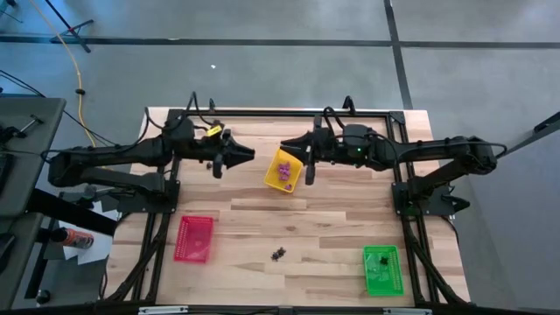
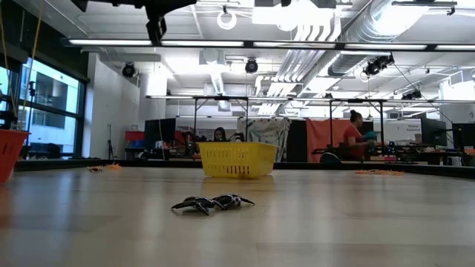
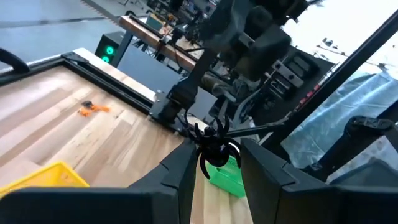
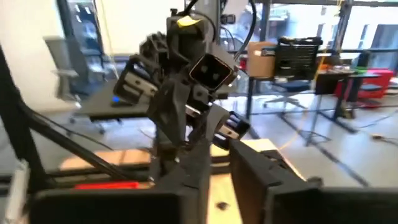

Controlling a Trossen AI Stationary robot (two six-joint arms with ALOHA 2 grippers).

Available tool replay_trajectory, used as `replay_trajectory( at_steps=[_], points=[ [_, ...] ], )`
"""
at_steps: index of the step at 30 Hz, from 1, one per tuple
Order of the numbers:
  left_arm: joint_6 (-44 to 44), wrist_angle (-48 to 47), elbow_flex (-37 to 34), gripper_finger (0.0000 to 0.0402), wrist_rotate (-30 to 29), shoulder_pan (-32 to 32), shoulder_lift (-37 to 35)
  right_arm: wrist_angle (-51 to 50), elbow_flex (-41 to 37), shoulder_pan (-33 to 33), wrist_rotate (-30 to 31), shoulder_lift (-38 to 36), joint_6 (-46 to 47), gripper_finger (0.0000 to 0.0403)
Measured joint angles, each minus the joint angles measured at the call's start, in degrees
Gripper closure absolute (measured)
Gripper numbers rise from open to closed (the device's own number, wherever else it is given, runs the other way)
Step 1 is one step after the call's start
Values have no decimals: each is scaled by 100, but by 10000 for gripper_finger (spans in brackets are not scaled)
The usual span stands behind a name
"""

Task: Sort Halloween decoration
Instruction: Put the black spider toy into the green bin

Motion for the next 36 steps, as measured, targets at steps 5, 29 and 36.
replay_trajectory(
  at_steps=[5,29,36],
  points=[
    [-207,407,0,305,-7,2,66,-155,282,156,667,258,-481,235],
    [-1116,714,0,305,81,2,120,-636,1669,311,596,1628,-1963,91],
    [-1164,712,0,305,85,2,120,-631,1669,311,596,1643,-2361,92]
  ],
)
